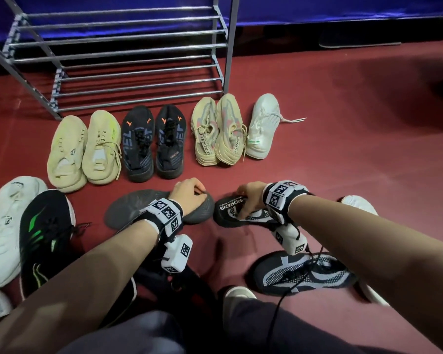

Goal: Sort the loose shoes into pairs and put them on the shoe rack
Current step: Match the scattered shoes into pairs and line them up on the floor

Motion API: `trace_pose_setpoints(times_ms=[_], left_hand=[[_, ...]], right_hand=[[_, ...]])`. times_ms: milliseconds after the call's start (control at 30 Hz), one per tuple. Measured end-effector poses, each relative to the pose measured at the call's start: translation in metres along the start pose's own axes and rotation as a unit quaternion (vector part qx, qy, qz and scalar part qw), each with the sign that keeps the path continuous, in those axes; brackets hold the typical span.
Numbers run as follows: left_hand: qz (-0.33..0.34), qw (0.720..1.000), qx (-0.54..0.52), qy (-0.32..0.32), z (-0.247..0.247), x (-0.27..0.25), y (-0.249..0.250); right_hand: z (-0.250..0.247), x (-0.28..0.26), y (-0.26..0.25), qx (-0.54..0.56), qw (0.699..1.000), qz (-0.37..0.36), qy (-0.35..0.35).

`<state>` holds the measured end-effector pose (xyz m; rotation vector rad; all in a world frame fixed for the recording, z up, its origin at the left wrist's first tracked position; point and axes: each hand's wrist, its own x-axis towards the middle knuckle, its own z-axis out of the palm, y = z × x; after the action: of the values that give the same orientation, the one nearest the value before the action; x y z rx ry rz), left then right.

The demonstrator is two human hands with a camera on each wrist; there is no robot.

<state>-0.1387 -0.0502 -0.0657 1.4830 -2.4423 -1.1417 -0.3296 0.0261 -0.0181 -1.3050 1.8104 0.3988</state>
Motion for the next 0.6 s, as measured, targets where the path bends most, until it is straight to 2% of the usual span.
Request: trace_pose_setpoints(times_ms=[133, 200, 367, 533, 600], left_hand=[[-0.001, 1.0, 0.002, 0.011, -0.003, -0.004, -0.001], [0.003, 1.0, 0.002, 0.013, -0.004, -0.007, -0.001], [0.0, 1.0, 0.0, 0.014, -0.005, -0.014, -0.007], [-0.013, 0.999, -0.025, 0.022, -0.005, -0.013, -0.013], [-0.016, 0.999, -0.045, 0.023, -0.005, -0.013, -0.014]], right_hand=[[0.012, 0.007, -0.004, -0.115, 0.993, 0.005, 0.04], [0.019, 0.008, -0.007, -0.133, 0.989, 0.004, 0.071], [0.013, 0.011, -0.004, -0.075, 0.989, 0.046, 0.119], [0.014, 0.012, -0.001, -0.066, 0.987, 0.058, 0.133], [0.009, 0.01, 0.001, -0.029, 0.984, 0.068, 0.163]])
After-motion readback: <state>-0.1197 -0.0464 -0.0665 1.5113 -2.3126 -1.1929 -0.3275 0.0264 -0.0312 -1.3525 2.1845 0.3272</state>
